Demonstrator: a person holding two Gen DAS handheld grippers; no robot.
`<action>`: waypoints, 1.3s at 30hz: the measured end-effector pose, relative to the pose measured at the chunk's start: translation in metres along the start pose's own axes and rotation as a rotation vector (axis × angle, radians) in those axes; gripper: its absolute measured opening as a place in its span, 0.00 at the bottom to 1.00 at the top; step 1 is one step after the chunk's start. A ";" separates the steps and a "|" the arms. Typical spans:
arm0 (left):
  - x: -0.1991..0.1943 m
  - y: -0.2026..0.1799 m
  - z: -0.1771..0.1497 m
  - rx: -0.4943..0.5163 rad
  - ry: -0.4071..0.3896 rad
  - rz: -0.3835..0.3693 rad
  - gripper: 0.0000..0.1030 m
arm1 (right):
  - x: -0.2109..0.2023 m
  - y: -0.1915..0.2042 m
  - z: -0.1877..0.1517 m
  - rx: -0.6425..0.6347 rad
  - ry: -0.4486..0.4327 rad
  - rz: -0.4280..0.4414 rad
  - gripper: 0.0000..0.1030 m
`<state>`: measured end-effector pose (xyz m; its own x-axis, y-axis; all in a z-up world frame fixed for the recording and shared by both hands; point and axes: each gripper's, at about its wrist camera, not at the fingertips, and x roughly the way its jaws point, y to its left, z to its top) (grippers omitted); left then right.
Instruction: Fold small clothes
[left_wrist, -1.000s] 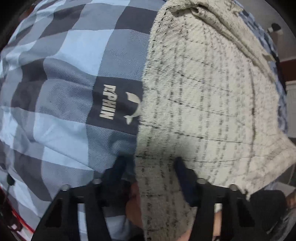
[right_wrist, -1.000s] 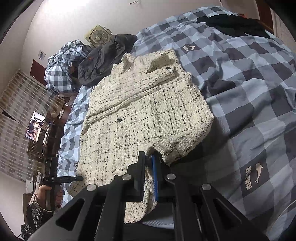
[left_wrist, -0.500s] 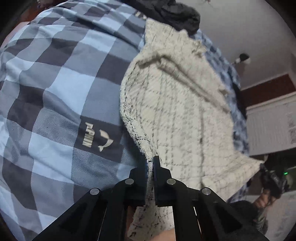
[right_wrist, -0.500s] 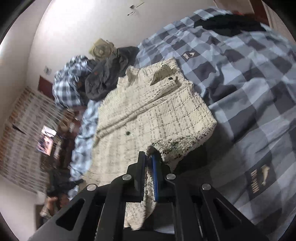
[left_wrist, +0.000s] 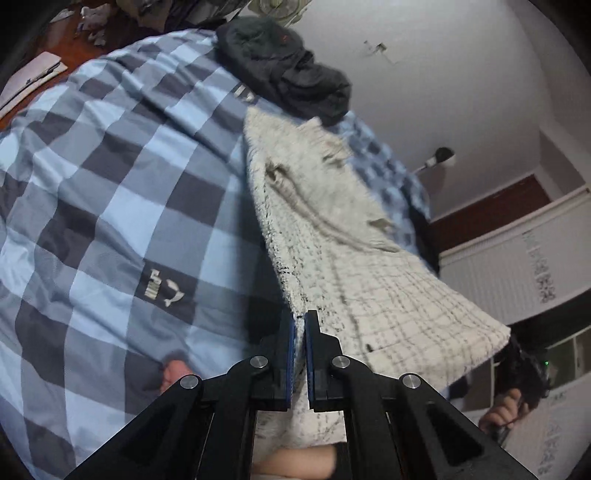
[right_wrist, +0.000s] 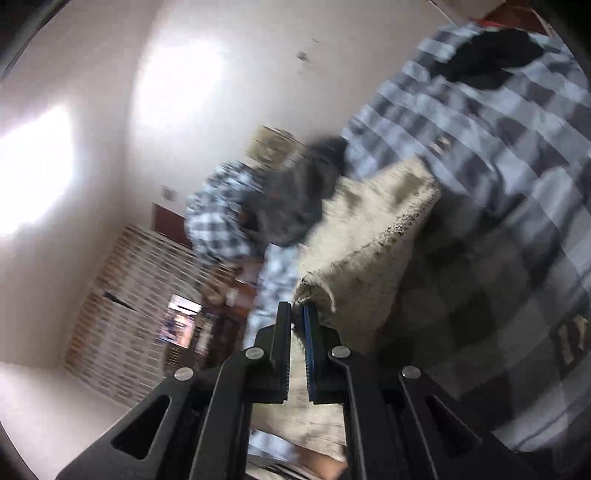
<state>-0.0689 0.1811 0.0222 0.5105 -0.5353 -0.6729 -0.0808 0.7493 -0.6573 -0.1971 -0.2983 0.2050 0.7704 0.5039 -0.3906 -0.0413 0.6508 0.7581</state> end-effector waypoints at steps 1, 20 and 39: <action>-0.009 -0.005 0.001 -0.004 -0.013 -0.004 0.04 | -0.004 0.006 0.002 -0.013 -0.019 0.029 0.00; 0.030 0.004 -0.022 0.165 -0.024 0.383 0.01 | 0.072 -0.103 -0.013 0.066 0.336 -0.675 0.98; 0.076 0.070 -0.004 -0.048 0.117 0.330 0.01 | 0.177 -0.211 -0.074 0.185 1.067 -0.843 0.76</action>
<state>-0.0392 0.1911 -0.0762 0.3487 -0.3102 -0.8844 -0.2672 0.8716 -0.4110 -0.0990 -0.3044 -0.0622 -0.3428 0.2399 -0.9083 0.3408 0.9327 0.1177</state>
